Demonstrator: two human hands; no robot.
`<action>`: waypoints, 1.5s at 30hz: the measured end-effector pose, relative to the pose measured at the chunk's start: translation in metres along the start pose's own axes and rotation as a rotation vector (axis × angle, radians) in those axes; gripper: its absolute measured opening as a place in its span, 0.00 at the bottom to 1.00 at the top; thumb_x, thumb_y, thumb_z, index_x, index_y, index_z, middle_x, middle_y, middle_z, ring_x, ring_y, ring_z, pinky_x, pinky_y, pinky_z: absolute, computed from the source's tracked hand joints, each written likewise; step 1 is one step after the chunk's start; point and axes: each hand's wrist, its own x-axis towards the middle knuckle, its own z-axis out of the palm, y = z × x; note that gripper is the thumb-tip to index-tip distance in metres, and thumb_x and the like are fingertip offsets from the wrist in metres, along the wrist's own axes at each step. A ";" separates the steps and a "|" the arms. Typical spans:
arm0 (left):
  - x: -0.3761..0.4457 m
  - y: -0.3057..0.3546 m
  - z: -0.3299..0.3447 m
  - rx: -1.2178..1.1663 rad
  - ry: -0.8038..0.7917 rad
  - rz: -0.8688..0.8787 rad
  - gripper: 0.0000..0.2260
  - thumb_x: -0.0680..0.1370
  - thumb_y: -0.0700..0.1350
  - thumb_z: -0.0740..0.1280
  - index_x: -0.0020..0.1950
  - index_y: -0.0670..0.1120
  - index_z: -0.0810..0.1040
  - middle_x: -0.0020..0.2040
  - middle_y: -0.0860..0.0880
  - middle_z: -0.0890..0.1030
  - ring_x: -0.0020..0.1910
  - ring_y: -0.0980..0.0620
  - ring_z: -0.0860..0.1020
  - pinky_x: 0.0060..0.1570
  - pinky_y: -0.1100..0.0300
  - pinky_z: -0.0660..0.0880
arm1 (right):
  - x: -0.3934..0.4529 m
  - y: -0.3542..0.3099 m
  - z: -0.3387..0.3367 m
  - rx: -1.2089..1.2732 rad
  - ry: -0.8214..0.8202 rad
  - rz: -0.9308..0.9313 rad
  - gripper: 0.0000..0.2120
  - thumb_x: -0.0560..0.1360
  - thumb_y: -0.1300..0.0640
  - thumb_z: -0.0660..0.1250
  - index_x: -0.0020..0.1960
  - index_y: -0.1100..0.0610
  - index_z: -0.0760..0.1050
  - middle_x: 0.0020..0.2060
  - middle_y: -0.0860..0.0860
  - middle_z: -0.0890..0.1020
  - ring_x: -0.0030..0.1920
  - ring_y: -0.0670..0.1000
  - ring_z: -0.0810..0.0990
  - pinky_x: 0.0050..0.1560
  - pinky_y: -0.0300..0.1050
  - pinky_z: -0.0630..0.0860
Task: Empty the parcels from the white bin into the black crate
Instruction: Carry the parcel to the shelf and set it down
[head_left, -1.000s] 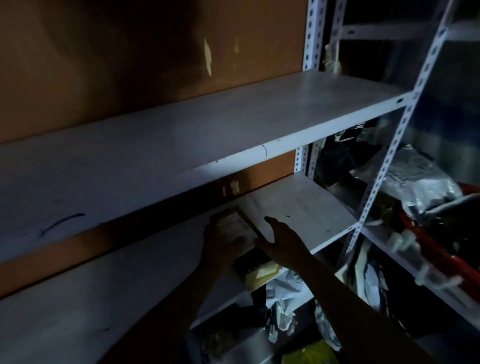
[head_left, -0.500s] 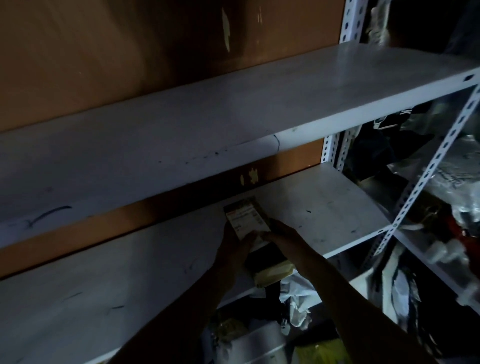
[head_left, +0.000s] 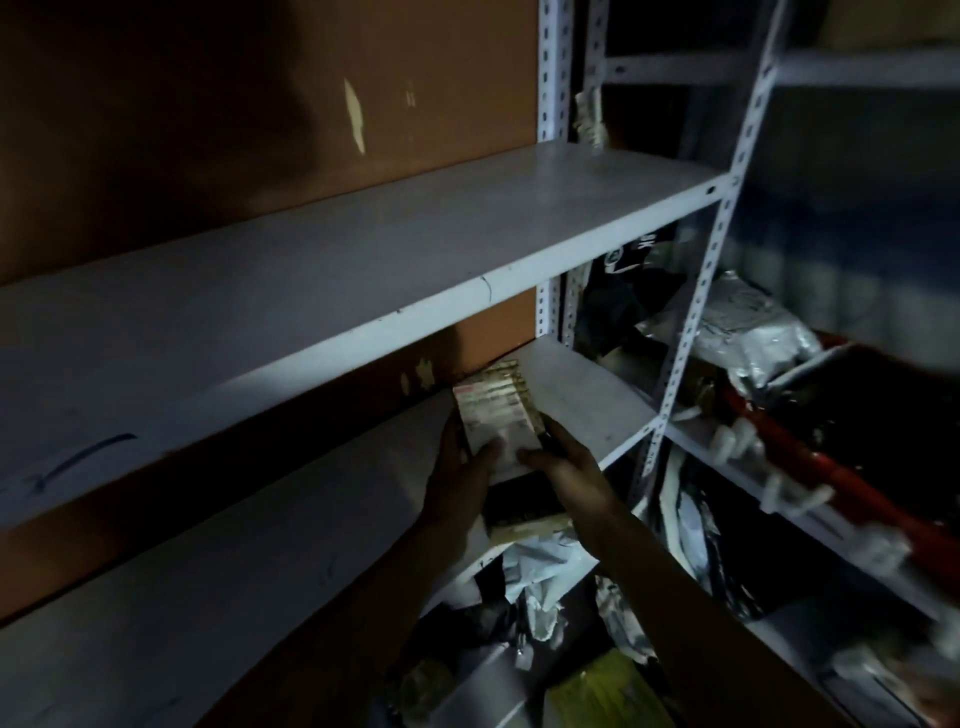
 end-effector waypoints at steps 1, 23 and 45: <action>-0.003 0.000 0.003 -0.009 -0.038 0.007 0.39 0.69 0.55 0.74 0.78 0.53 0.66 0.71 0.47 0.76 0.68 0.45 0.76 0.66 0.39 0.73 | -0.011 -0.003 -0.001 0.013 0.034 -0.029 0.20 0.76 0.67 0.68 0.60 0.44 0.81 0.54 0.48 0.87 0.54 0.51 0.85 0.55 0.47 0.81; -0.168 0.050 0.032 -0.035 -0.933 0.092 0.25 0.74 0.38 0.72 0.66 0.60 0.75 0.58 0.57 0.84 0.60 0.54 0.81 0.57 0.52 0.79 | -0.297 -0.010 -0.009 -0.025 0.629 -0.276 0.27 0.78 0.66 0.66 0.67 0.38 0.72 0.57 0.41 0.85 0.57 0.44 0.84 0.54 0.41 0.80; -0.536 0.048 0.173 -0.147 -1.612 0.031 0.27 0.69 0.46 0.73 0.69 0.58 0.76 0.63 0.47 0.82 0.63 0.45 0.80 0.62 0.41 0.77 | -0.703 0.023 -0.067 -0.040 1.252 -0.424 0.30 0.78 0.67 0.65 0.73 0.40 0.69 0.62 0.45 0.82 0.59 0.46 0.83 0.53 0.42 0.81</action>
